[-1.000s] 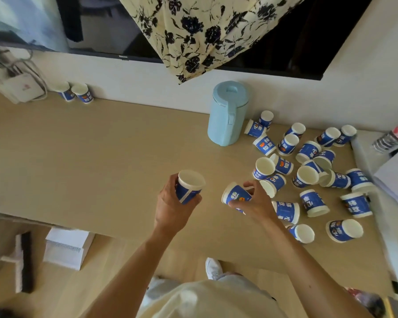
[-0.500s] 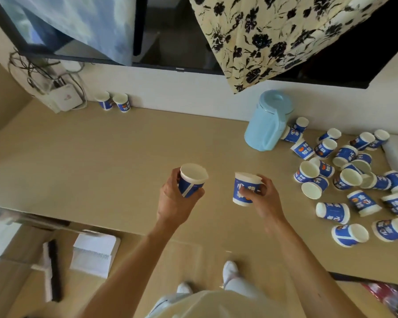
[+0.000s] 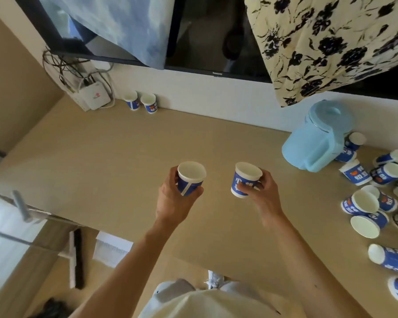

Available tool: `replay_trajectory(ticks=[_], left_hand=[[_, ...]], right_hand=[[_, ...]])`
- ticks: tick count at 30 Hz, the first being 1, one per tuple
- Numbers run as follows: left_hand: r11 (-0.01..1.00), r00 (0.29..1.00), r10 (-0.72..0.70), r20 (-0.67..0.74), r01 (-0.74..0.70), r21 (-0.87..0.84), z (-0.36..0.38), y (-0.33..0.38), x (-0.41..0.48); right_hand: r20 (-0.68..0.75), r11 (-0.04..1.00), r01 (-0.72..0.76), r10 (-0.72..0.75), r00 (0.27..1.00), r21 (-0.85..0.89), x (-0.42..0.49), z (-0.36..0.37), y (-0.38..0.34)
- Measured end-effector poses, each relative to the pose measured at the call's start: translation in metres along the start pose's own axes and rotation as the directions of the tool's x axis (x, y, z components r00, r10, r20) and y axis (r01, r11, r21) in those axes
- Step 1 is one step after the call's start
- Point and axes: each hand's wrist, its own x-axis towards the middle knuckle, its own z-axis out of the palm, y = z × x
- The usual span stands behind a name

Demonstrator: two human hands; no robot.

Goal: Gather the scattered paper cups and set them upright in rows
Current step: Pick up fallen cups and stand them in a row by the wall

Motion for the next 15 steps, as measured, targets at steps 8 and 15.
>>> replay_trajectory(ticks=[8,15], left_hand=[[0.999,0.998,-0.034,-0.046,0.034,0.008,-0.035,-0.019,0.060],[0.996,0.996,-0.083,-0.019,0.083,-0.014,-0.078,-0.070,0.146]], right_hand=[[0.024,0.999,0.031,-0.031,0.999,-0.006,0.043,0.074,-0.010],[-0.015,0.998,0.038,-0.039,0.999,-0.048,0.100,0.170,0.004]])
